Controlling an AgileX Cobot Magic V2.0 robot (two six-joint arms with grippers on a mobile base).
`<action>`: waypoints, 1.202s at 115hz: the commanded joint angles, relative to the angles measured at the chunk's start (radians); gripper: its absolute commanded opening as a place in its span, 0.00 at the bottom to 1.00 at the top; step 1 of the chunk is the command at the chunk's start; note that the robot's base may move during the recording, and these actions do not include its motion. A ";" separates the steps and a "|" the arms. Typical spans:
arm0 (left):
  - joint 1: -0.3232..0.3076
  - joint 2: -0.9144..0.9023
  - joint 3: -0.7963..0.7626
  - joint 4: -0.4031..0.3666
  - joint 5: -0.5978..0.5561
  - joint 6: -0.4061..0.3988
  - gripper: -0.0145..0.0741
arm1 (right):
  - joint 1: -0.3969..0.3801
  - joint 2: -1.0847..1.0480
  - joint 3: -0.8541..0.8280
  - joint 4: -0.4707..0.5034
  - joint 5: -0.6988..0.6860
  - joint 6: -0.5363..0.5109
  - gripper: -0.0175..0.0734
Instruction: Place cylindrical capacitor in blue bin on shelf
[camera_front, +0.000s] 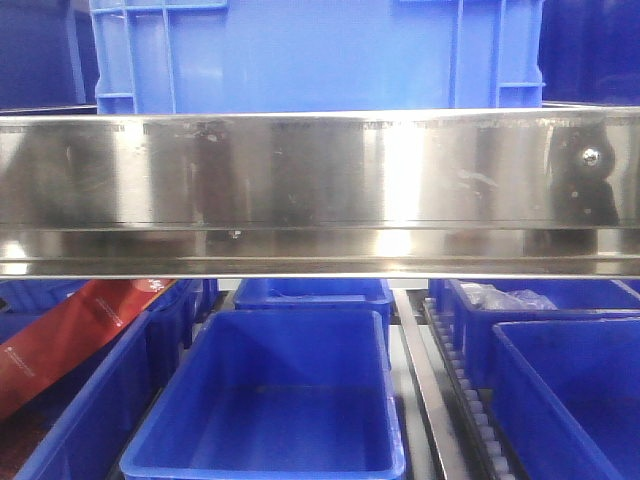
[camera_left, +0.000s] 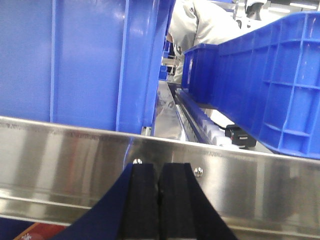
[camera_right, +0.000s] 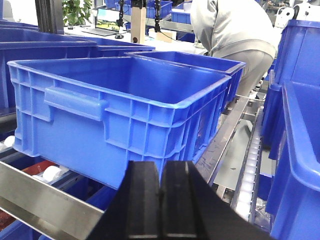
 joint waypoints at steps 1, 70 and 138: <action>-0.024 -0.007 0.000 0.021 -0.023 -0.008 0.04 | -0.002 -0.004 0.002 -0.007 -0.023 -0.006 0.02; -0.051 -0.007 0.000 0.055 -0.033 -0.008 0.04 | -0.002 -0.004 0.002 -0.007 -0.023 -0.006 0.02; -0.051 -0.007 0.000 0.055 -0.033 -0.008 0.04 | -0.004 -0.004 0.014 0.012 -0.060 -0.006 0.02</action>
